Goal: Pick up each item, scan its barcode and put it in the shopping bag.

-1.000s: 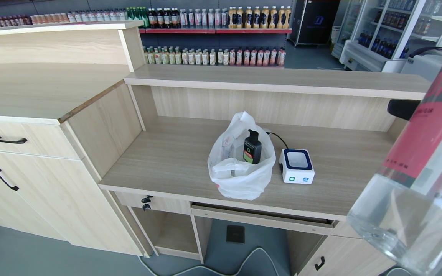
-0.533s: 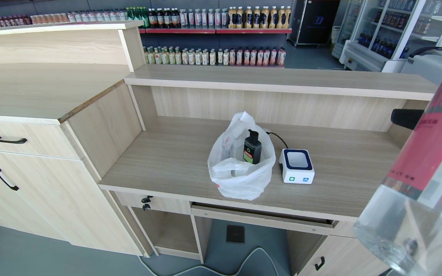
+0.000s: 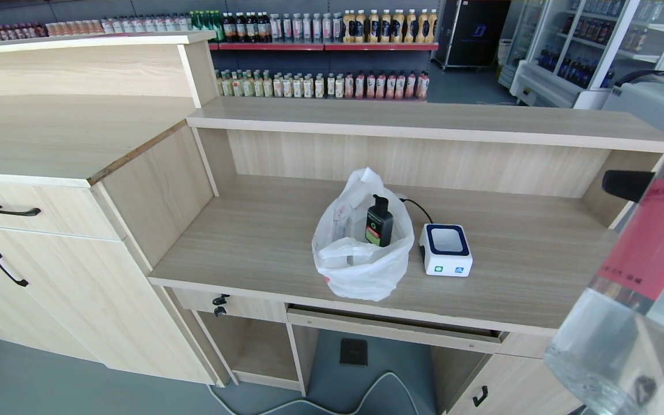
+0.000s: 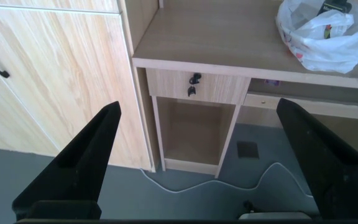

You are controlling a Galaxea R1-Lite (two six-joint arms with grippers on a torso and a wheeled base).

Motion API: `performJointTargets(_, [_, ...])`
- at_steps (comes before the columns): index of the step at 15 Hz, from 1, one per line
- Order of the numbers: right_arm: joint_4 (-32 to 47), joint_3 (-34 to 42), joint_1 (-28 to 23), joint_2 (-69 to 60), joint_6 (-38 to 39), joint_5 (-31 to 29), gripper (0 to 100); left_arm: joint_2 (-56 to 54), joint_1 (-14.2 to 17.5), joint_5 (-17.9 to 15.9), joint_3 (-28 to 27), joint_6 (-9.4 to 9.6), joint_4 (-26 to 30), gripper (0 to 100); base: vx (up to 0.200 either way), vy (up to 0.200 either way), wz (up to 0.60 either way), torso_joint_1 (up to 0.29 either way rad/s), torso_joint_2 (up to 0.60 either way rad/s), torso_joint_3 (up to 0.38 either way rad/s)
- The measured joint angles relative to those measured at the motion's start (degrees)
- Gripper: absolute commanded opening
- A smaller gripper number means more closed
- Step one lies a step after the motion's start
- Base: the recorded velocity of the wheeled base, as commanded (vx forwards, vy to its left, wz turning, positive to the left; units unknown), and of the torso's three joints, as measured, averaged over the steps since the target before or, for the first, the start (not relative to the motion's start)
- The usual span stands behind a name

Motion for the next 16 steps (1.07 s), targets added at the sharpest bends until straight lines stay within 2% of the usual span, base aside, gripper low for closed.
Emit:
performJointTargets(5, [0.6, 0.0, -0.3, -0.7, -0.2, -0.3, 0, 0.0, 0.0, 0.0, 0.0, 0.02, 0.0, 100, 0.0, 0.0, 0.0, 0.0, 0.0, 0.0])
performJointTargets(7, [0.4, -0.2, -1.6, 0.0, -3.9, -1.0, 0, 0.0, 0.0, 0.0, 0.0, 0.02, 0.0, 100, 0.0, 0.0, 0.0, 0.0, 0.0, 0.0])
performJointTargets(10, [-0.7, -0.3, -6.9, 4.3, -17.5, -6.7, 0, 0.0, 0.0, 0.0, 0.0, 0.02, 0.0, 100, 0.0, 0.0, 0.0, 0.0, 0.0, 0.0])
performJointTargets(13, [-6.8, 1.4, -15.9, 10.1, -30.5, -10.2, 0, 0.0, 0.0, 0.0, 0.0, 0.02, 0.0, 100, 0.0, 0.0, 0.0, 0.0, 0.0, 0.0])
performJointTargets(16, [-13.2, 6.0, -28.4, 15.5, -53.5, -10.8, 0, 0.0, 0.0, 0.0, 0.0, 0.02, 0.0, 100, 0.0, 0.0, 0.0, 0.0, 0.0, 0.0])
